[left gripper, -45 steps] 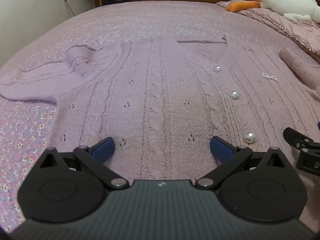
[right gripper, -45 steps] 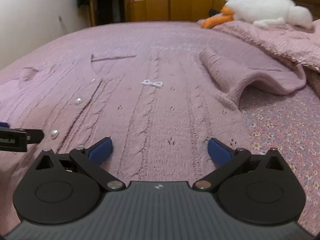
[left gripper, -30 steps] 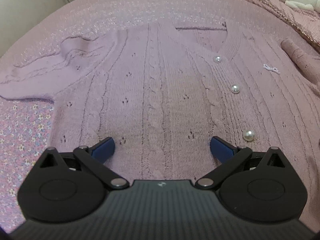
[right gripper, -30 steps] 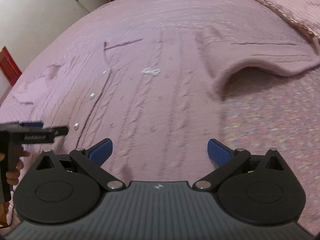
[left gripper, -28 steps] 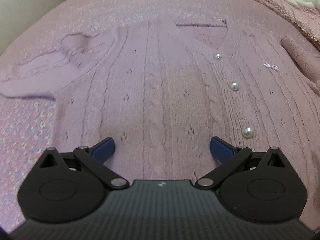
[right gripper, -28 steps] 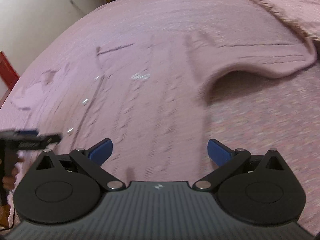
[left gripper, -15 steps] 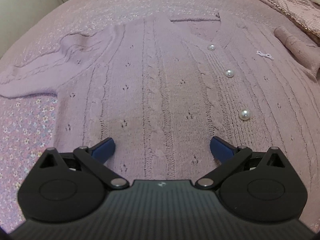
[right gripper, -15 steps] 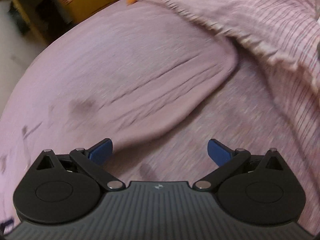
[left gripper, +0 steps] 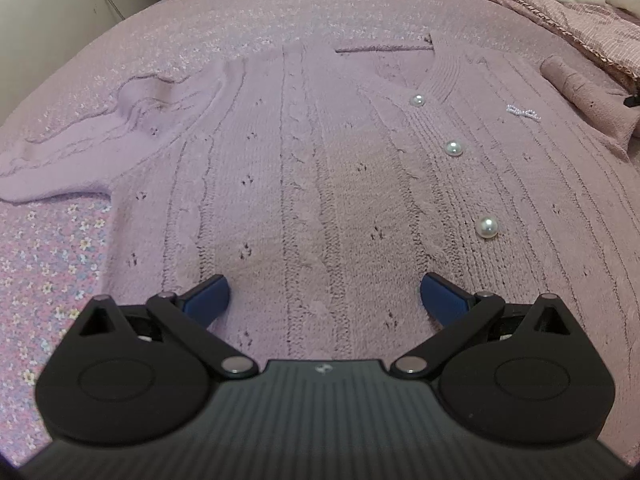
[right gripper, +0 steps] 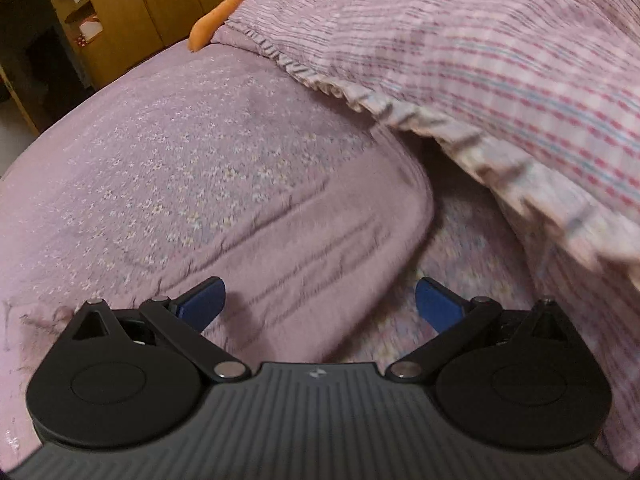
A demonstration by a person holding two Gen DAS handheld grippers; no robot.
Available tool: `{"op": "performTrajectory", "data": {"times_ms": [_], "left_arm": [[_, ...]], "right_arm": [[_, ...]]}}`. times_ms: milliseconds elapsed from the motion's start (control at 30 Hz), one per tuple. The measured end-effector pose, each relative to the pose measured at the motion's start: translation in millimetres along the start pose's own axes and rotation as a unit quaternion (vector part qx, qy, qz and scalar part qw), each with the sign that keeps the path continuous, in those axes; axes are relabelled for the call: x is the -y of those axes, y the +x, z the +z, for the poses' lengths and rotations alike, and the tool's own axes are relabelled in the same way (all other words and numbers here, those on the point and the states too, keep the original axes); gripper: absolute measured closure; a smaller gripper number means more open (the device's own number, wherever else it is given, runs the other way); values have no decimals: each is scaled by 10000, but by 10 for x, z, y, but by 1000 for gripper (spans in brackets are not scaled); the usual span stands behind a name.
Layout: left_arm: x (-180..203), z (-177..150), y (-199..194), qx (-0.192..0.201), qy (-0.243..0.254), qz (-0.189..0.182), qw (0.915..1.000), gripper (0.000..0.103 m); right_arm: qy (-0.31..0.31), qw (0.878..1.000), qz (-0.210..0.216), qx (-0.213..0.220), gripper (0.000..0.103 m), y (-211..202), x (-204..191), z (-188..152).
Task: Fold small clothes
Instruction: 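Move the right tool to a cardigan sleeve and grasp its cuff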
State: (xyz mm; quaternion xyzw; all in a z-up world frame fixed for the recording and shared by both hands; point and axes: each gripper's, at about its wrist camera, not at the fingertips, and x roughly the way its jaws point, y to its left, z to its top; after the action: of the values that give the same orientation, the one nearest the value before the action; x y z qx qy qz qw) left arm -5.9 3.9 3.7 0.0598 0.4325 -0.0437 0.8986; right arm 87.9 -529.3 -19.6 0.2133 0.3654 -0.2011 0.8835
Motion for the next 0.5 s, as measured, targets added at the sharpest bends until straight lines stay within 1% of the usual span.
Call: {"op": "performTrajectory", "data": {"times_ms": [67,100,133,167,200,233,267,300,333,433,500], "left_arm": [[-21,-2,2,4,10,-39,10000,0],[-28,-10,-2,15,3,-53,10000,0],[-30,-11,-4,26,1,-54,10000,0],[-24,-16,-8,34,6,-41,10000,0],[-17,-6,-1,27,-7,-26,10000,0],[-16,-3,4,19,-17,-19,10000,0],[-14,-2,2,15,-22,-11,10000,0],[-13,-5,1,22,-22,-6,10000,0],[-4,-7,3,37,-23,7,10000,0],[6,-31,-9,109,-23,37,9999,0],[0,-40,-16,126,-28,42,9999,0]], "right_arm": [[23,10000,12,91,0,23,-9,14],[50,9999,11,161,8,37,-41,28],[78,9997,-34,240,21,37,-80,29],[98,9994,-127,301,29,57,-148,33],[105,9991,-200,357,53,54,-162,29],[117,9990,-207,389,73,51,-181,35],[185,9991,-86,373,81,39,-173,41],[287,9989,101,345,85,33,-166,56],[312,9986,214,364,86,-4,-166,48],[232,9973,401,569,87,-174,-187,-12],[288,9959,499,704,87,-339,-165,-30]]}}
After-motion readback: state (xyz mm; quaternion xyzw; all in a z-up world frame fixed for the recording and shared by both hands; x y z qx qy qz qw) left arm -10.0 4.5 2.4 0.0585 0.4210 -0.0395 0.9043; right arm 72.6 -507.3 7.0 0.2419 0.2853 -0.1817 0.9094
